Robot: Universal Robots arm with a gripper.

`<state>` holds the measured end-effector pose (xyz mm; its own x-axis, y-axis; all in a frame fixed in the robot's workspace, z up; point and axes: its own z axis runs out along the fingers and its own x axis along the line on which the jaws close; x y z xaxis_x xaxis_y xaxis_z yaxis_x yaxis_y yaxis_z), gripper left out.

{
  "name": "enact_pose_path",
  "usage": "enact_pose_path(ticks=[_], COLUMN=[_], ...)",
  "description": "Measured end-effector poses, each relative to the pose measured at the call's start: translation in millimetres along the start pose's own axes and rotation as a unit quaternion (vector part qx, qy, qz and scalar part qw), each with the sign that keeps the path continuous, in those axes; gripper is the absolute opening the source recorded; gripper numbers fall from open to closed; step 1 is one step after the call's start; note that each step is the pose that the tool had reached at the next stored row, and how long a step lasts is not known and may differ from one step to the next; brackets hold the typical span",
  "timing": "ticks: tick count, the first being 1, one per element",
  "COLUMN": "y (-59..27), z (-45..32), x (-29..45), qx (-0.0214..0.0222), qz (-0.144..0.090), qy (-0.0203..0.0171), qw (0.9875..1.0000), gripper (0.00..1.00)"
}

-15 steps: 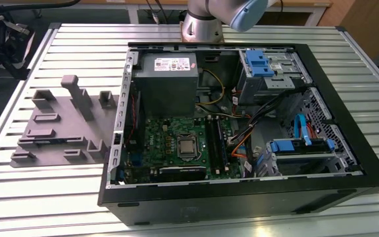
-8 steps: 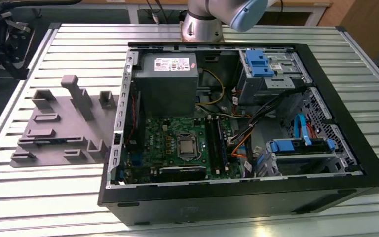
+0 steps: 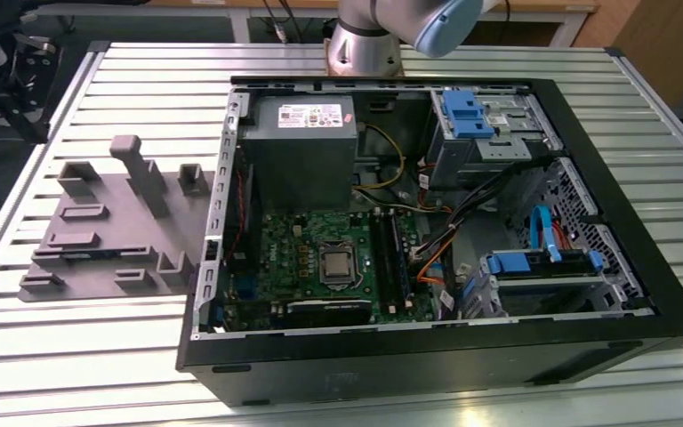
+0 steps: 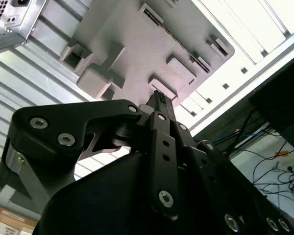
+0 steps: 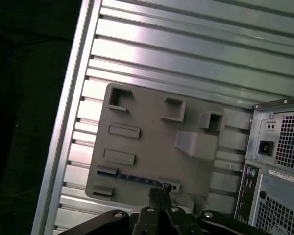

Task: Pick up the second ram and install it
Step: 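Pick up the second ram and move it above second insertion slot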

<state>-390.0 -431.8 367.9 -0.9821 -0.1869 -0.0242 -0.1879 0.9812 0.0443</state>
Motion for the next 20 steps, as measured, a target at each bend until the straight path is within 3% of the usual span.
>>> enact_pose_path(ticks=[5,10,16,20], y=[0.1,0.1,0.2,0.3], z=[0.3,0.7,1.0,1.3], x=[0.5,1.0,1.5,1.8], qx=[-0.0009,-0.0019,-0.003,-0.0037], qz=[-0.038,-0.077,-0.122,-0.151], qy=[0.0017,0.0034,0.0054,0.0067], qw=[0.9993,0.997,0.9925,0.9885], gripper=[0.11,0.11,0.11,0.11])
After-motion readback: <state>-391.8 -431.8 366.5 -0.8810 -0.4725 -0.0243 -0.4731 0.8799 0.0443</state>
